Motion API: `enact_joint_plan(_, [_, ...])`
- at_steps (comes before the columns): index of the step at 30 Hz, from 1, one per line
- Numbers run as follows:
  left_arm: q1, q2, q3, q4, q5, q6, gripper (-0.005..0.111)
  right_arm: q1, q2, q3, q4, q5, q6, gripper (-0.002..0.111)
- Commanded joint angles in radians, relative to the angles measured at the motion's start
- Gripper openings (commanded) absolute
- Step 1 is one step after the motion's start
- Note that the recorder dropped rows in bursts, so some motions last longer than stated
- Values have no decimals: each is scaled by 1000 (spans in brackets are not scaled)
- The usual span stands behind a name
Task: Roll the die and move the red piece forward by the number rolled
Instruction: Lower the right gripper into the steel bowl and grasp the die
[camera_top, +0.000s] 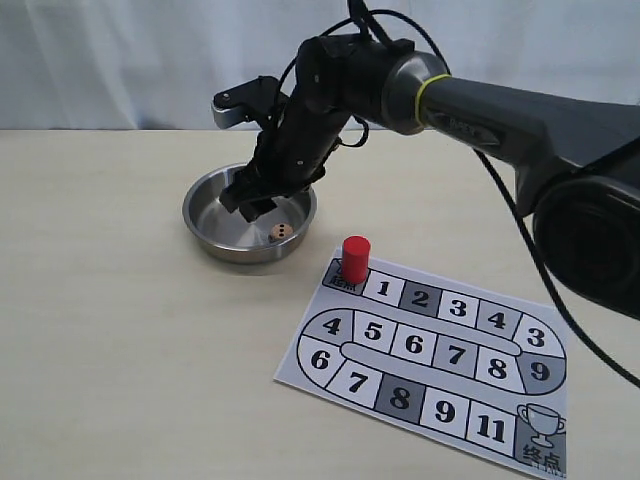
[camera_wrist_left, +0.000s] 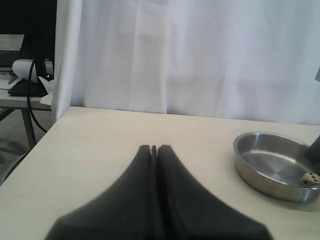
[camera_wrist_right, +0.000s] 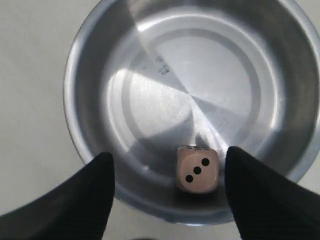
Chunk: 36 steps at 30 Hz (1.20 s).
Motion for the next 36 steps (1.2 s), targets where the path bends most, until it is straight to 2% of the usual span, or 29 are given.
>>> enact_joint_plan(1, [0, -1, -5, -3, -7, -2, 0, 0, 38, -7, -8, -60, 3, 61])
enact_joint_plan(8, [0, -1, -5, -3, -7, -2, 0, 0, 93, -7, -30, -140, 3, 61])
enact_joint_plan(15, [0, -1, -5, -3, -7, -2, 0, -3, 114, -7, -67, -142, 5, 61])
enact_joint_plan(20, [0, -1, -5, -3, -7, -2, 0, -4, 121, -7, -118, -142, 77, 61])
enact_joint_plan(28, [0, -1, -5, -3, -7, -2, 0, -4, 129, -7, -98, -136, 87, 61])
enact_joint_plan(31, [0, -1, -5, -3, -7, -2, 0, -4, 129, -7, -98, -136, 89, 55])
enact_joint_plan(36, [0, -1, -5, -3, -7, -2, 0, -4, 129, -7, -98, -139, 89, 35])
